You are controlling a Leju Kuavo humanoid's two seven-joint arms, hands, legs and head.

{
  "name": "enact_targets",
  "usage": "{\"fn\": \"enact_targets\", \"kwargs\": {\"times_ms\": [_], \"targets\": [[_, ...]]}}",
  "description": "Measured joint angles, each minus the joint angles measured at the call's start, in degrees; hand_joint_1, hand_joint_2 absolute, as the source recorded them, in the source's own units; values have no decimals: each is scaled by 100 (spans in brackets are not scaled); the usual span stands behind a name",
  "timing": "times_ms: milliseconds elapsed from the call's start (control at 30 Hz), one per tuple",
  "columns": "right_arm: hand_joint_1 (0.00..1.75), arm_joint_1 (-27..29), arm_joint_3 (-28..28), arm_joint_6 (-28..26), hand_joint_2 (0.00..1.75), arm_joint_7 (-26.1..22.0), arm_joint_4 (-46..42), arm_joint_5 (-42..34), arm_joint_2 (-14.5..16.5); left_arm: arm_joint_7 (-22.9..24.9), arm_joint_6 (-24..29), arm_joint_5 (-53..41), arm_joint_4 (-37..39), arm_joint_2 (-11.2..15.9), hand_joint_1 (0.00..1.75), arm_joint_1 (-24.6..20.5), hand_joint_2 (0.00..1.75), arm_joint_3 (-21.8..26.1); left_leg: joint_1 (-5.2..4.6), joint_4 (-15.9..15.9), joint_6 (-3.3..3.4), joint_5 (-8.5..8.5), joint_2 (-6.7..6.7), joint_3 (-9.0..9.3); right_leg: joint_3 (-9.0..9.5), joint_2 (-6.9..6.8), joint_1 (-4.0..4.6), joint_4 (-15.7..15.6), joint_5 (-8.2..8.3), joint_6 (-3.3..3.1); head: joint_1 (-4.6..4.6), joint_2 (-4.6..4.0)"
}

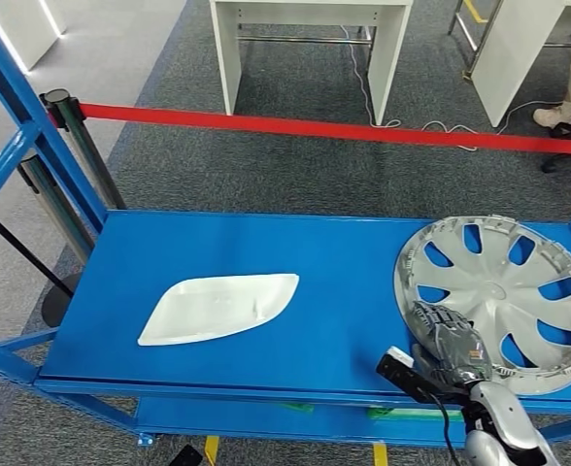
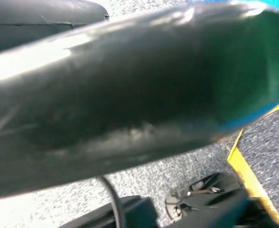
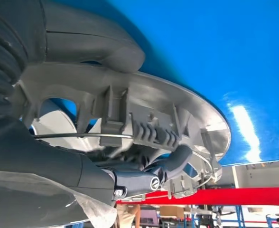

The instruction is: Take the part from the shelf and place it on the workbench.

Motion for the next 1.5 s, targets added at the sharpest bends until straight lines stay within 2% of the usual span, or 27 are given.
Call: {"fn": "enact_targets", "kwargs": {"times_ms": [33,133,200,300,333,367,400,467,533,600,667,700,733,800,833,867,900,1000,1067,1167,1200,1267,1333,1367,1400,1433,1500], "targets": [[175,-10,-30,22,175,-44,20,-59,3,0,0,-4,0,-3,0,-4,0,0,-1,-187,33,40,-10,83,-13,15,8,22,-7,39,2,0],[175,-27,-107,45,175,-124,79,-160,9,2,1,-9,0,-3,0,-10,0,2,-27,-248,197,43,-17,86,-47,45,-1,25,0,141,2,0],[175,-34,-142,63,175,-158,114,-190,10,2,4,-11,-1,1,0,-22,0,1,-23,-273,289,78,-2,75,-160,34,-14,222,-155,188,16,0],[175,-65,-174,83,175,-198,157,-219,13,2,13,-15,0,2,0,-26,0,1,-44,-280,357,100,11,37,-683,19,-15,1305,-693,208,35,0],[175,-76,-181,86,175,-207,171,-225,17,2,15,-15,1,5,0,-22,0,2,-55,-279,364,103,13,30,-831,19,-14,1615,-786,205,33,0],[175,-88,-186,89,175,-216,183,-229,22,2,17,-15,1,8,0,-19,0,2,-65,-279,366,104,13,30,-882,19,-11,1729,-769,195,33,0],[175,-102,-188,94,175,-223,193,-230,28,2,19,-16,1,9,0,-18,0,1,-74,-279,368,105,11,38,-812,20,-5,1596,-641,172,33,0],[175,-142,-190,114,175,-236,204,-230,36,2,20,-19,0,5,0,-24,0,1,-80,-279,364,103,6,62,-409,19,20,807,-259,92,33,0],[175,-189,-186,144,175,-250,207,-230,43,2,30,-25,-1,-7,0,-38,0,2,-87,-273,325,91,1,67,-92,9,59,159,-85,16,29,0],[175,-216,-177,163,175,-265,209,-230,49,2,37,-36,-1,-25,0,-47,0,2,-74,-281,255,90,-1,68,-32,-1,98,17,-92,-18,27,0],[175,-224,-167,170,175,-278,209,-228,56,2,37,-44,-1,-33,0,-48,0,2,-60,-257,190,68,-2,69,28,-9,85,-50,-39,-55,26,0],[175,-228,-163,175,175,-283,209,-226,62,2,38,-44,-1,-30,0,-49,0,1,-61,-148,166,-18,-2,29,62,-20,68,-90,-4,-80,19,0],[175,-231,-160,181,175,-289,209,-224,70,2,39,-44,0,-27,0,-50,0,1,-61,78,143,-169,-2,-61,92,-32,47,-127,28,-100,11,0],[175,-237,-153,191,175,-306,221,-220,89,12,40,-44,1,-19,0,-45,0,1,-46,797,103,-563,-1,-366,89,-49,39,-139,46,-121,3,0],[175,-243,-149,194,175,-316,232,-220,95,18,40,-44,1,-14,0,-37,0,1,-37,1114,84,-689,-1,-501,83,-51,36,-137,46,-120,5,0],[175,-251,-145,197,175,-328,246,-220,99,24,39,-45,1,-7,0,-29,0,2,-28,1270,66,-706,-1,-563,80,-50,30,-136,46,-116,5,0],[175,-260,-143,198,175,-340,262,-220,100,26,39,-46,1,1,0,-23,0,1,-17,1191,49,-603,-1,-520,80,-46,20,-130,45,-106,6,0],[175,-293,-148,200,175,-389,300,-222,98,26,37,-61,-1,10,0,-33,0,1,33,128,-9,-69,-8,-15,62,-17,-14,-48,9,-10,0,0],[175,-312,-166,203,175,-425,317,-223,94,26,33,-86,-1,3,0,-44,0,1,32,-224,40,11,-32,135,22,16,-2,14,-12,73,6,0],[175,-315,-181,206,175,-469,338,-225,92,26,32,-108,-1,9,0,-54,0,0,8,-229,197,26,-29,105,-21,50,-17,15,-10,170,16,0],[175,-312,-181,200,175,-492,340,-226,92,26,32,-109,-1,10,0,-62,0,0,9,-240,241,44,-19,98,-77,45,-26,98,-78,195,25,0],[175,-301,-179,156,175,-557,340,-230,92,25,34,-111,-1,8,0,-73,0,0,5,-252,310,75,-2,59,-371,25,-33,653,-404,220,55,0],[175,-267,-182,62,175,-620,330,-230,90,17,37,-111,-1,11,0,-64,0,0,-21,-249,342,89,3,10,-790,19,-33,1494,-764,226,69,0],[175,-244,-186,19,175,-641,319,-230,87,12,38,-111,-1,13,0,-56,0,0,-33,-248,349,93,4,-2,-911,19,-32,1739,-817,220,68,0],[175,-224,-188,-8,175,-654,304,-230,83,8,38,-111,-1,15,0,-49,0,0,-42,-247,352,95,3,-4,-915,19,-29,1753,-750,207,68,0],[175,-211,-189,-20,175,-661,288,-230,78,7,38,-111,-1,15,0,-47,0,0,-46,-247,351,95,1,3,-793,20,-25,1513,-575,183,68,0],[175,-206,-185,-28,175,-670,255,-230,66,7,38,-111,-1,12,0,-54,0,1,-55,-246,336,86,-4,21,-364,23,-6,666,-193,119,67,0]]}}
